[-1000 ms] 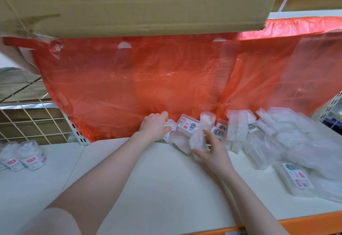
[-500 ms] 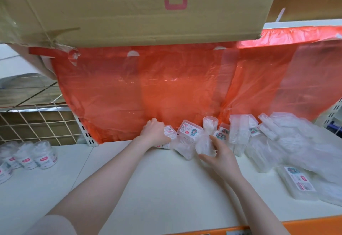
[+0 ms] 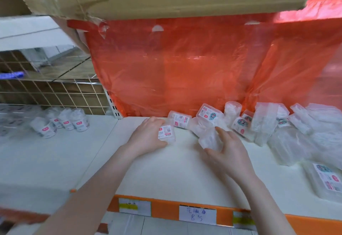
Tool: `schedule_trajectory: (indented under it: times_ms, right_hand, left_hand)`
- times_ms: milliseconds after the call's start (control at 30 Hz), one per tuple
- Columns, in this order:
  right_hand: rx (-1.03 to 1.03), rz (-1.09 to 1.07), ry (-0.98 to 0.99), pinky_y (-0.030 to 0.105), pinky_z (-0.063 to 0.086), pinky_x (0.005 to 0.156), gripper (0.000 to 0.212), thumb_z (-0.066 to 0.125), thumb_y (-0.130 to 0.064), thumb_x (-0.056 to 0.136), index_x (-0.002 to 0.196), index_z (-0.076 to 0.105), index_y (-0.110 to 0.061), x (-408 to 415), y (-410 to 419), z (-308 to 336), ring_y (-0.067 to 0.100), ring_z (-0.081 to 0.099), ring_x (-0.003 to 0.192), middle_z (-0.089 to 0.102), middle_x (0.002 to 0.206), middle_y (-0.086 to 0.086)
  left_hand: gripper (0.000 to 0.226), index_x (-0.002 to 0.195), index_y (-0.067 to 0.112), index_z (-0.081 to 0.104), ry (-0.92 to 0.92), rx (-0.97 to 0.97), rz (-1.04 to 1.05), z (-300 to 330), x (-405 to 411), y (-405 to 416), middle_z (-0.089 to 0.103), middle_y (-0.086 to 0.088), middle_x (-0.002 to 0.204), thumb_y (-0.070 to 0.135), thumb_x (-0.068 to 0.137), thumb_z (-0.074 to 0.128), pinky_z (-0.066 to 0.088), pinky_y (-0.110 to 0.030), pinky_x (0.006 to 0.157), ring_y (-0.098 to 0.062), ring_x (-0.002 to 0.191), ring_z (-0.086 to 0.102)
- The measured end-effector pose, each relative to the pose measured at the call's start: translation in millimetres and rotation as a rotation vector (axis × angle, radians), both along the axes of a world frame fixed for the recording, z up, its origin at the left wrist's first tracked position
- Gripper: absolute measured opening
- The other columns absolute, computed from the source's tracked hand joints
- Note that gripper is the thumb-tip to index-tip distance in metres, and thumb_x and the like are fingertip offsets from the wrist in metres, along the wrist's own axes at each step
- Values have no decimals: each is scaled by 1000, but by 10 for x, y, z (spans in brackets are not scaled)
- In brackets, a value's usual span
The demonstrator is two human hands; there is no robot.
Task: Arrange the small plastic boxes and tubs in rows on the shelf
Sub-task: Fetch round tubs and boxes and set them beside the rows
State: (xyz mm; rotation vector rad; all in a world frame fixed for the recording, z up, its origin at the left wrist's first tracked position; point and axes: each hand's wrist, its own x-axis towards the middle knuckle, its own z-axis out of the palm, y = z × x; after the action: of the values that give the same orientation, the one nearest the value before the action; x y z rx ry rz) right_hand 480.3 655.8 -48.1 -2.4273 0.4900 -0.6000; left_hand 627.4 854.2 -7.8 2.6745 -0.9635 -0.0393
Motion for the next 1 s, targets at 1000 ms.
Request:
schedule_trajectory:
  times_ms: [1000]
  right_hand:
    - [-227, 491, 159, 33, 39, 91, 65, 65, -29, 76, 135, 43, -13, 1058, 4772, 410, 28, 44, 113, 51, 115, 10]
  left_hand:
    - [61, 129, 17, 48, -129, 78, 356, 230, -64, 5200, 47, -4, 117, 38, 75, 69, 41, -36, 93, -21, 113, 42]
